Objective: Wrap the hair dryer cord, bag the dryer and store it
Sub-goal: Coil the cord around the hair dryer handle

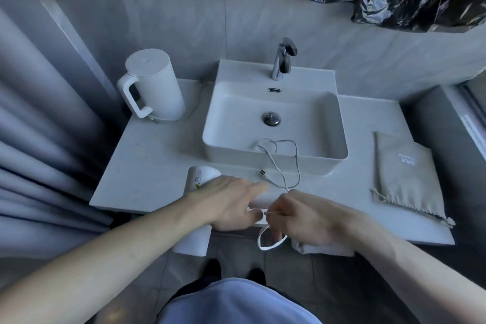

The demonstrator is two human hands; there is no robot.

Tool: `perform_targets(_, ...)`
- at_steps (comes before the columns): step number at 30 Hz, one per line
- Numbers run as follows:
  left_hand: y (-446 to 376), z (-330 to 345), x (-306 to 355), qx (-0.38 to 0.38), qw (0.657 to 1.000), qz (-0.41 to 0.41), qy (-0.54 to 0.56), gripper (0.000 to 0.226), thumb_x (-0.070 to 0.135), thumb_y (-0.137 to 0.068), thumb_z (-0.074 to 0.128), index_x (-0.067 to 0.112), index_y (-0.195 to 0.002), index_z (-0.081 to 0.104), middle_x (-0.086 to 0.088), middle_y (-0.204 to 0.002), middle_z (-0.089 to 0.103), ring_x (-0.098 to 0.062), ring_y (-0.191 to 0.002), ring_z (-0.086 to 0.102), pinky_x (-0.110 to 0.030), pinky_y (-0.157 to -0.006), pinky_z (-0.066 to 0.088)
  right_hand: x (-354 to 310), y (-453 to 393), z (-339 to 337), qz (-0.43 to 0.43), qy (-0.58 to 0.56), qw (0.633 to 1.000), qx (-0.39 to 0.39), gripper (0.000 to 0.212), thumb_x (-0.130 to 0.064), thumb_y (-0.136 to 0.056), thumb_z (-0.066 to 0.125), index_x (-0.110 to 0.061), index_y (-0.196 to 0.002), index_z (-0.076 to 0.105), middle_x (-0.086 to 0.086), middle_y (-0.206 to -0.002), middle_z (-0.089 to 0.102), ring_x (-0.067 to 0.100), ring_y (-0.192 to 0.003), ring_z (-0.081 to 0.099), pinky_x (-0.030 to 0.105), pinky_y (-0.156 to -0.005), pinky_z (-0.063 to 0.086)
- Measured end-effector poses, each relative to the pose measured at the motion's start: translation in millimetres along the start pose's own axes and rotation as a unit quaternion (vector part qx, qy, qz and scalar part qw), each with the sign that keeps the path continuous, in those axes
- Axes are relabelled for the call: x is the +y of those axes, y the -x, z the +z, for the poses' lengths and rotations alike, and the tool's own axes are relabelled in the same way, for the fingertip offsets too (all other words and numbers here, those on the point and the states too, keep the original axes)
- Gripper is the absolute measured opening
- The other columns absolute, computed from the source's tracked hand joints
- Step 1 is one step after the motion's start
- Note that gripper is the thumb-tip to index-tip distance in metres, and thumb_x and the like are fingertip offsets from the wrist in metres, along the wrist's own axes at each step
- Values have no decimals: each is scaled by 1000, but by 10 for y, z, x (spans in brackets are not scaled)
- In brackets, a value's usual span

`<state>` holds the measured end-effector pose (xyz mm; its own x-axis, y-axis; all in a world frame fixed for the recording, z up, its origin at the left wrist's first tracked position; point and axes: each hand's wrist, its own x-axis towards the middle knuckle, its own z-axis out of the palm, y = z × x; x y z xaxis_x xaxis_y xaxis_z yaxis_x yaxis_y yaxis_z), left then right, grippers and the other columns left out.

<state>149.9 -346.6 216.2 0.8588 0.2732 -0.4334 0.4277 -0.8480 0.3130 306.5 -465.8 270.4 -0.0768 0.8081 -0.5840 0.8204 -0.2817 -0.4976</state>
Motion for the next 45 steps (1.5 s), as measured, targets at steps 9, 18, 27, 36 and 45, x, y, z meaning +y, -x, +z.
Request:
perform_targets(9, 161, -97, -4, 76, 997, -2, 1, 71, 87, -90, 21, 30, -101, 62, 7, -72, 54, -29, -80, 60, -42, -67, 42, 91, -191, -256, -34, -155, 977, 142, 25, -23, -82, 61, -4, -67, 56, -6, -58, 37, 13, -58, 32, 33, -55, 29)
perform_targets(18, 411, -209, -197, 114, 991, 41, 53, 63, 77, -98, 36, 18, -76, 44, 0, -62, 47, -12, -58, 45, -39, -60, 29, 465, -426, -152, -20, -444, 875, 192, 43, -49, -86, 79, -12, -73, 60, -10, -54, 28, 8, -48, 18, 26, -48, 11)
perform_targets(27, 445, -414, -421, 215, 970, 38, 106, 54, 81, -98, 27, 34, -75, 41, -1, -63, 54, -22, -64, 54, -43, -69, 52, 95, -665, 578, 33, -447, 856, 258, 35, -21, -105, 61, -18, -70, 60, -10, -43, 42, 12, -45, 37, 17, -40, 28)
perform_targets(36, 385, -450, -771, 240, 969, -59, 5, 62, 85, -95, 21, 27, -86, 40, 4, -65, 50, -36, -72, 53, -42, -62, 46, -350, -300, 839, -8, -164, 969, 187, 40, -40, -110, 45, -24, -88, 75, -5, -54, 40, 9, -53, 39, 27, -57, 33)
perform_targets(45, 483, -237, -812, 127, 990, -5, -63, 58, 81, -97, 23, 38, -121, 55, 5, -116, 72, -33, -104, 68, -43, -77, 50, -538, 378, 192, -40, -130, 956, 259, 40, -47, -106, 53, -25, -81, 74, -5, -53, 36, 8, -49, 32, 23, -51, 27)
